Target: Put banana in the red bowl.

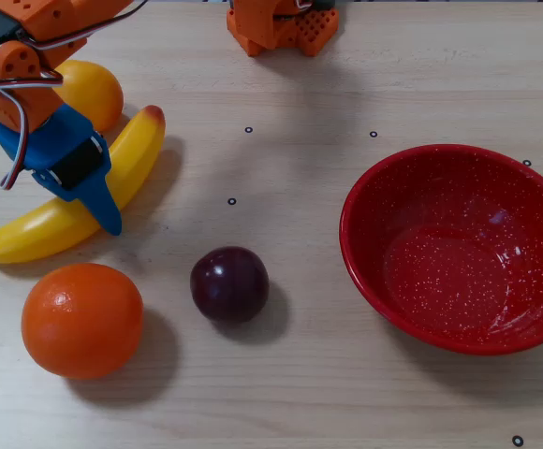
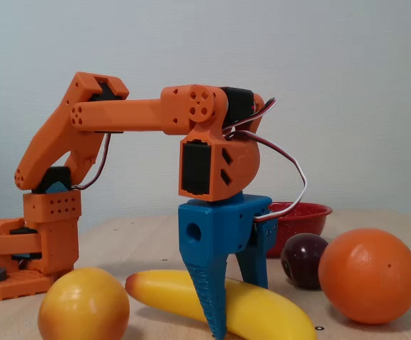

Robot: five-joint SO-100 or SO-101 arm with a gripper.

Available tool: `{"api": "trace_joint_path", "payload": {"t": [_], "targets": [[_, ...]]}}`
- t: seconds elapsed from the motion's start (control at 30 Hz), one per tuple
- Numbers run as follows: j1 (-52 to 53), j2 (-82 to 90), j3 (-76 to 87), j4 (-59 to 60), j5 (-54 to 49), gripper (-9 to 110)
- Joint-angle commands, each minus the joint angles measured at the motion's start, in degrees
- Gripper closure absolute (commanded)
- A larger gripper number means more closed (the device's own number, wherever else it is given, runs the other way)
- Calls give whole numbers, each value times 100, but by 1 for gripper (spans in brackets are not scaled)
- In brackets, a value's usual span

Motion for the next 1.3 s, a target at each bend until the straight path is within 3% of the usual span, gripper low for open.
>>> {"api": "trace_joint_path", "payload": {"t": [0.0,0.93,1.27], "targets": [[-246,1310,-237,193,264,102],[-598,3190,-79,800,782,102],[-1582,3911,246,598,1512,102]]}}
